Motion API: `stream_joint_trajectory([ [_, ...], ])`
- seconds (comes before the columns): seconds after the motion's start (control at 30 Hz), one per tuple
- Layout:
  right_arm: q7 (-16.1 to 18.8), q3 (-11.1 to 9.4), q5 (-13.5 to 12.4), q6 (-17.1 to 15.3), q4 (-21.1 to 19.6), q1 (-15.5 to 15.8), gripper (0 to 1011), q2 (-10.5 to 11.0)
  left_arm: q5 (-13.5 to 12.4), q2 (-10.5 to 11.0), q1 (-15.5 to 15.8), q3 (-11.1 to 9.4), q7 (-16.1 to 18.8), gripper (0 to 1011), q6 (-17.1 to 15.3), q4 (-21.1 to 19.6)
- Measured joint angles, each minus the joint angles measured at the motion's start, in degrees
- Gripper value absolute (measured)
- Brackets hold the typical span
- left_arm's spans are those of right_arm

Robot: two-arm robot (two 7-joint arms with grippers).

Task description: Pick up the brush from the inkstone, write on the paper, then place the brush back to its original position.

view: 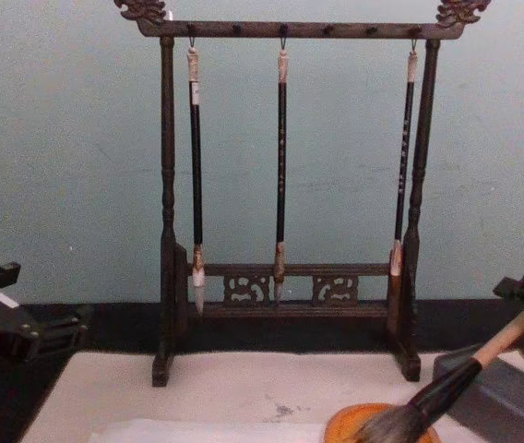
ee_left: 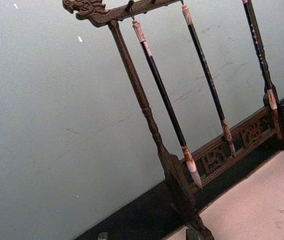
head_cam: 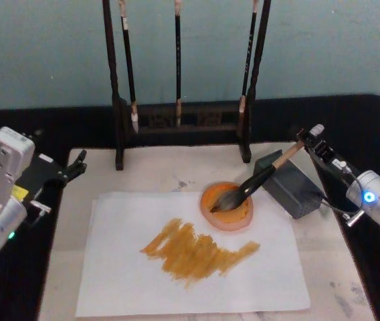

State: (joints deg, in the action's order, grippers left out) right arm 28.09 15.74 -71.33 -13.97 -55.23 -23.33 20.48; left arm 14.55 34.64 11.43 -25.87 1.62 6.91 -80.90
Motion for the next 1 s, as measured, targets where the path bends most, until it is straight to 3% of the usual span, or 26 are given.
stream_joint_trajectory([
  [0.2, 0.01, -0.03, 0.0, -0.03, -0.03, 0.03, 336, 0.02, 0.0, 0.0, 0.0, 0.0, 0.0, 1010, 0.0, 0.0],
  [0.43, 0.03, -0.05, -0.01, -0.08, -0.09, 0.06, 172, 0.02, 0.0, 0.0, 0.0, 0.0, 0.0, 1010, 0.0, 0.0],
  [1.0, 0.03, -0.05, -0.02, -0.08, -0.09, 0.08, 162, 0.02, 0.0, 0.0, 0.0, 0.0, 0.0, 1010, 0.0, 0.0],
])
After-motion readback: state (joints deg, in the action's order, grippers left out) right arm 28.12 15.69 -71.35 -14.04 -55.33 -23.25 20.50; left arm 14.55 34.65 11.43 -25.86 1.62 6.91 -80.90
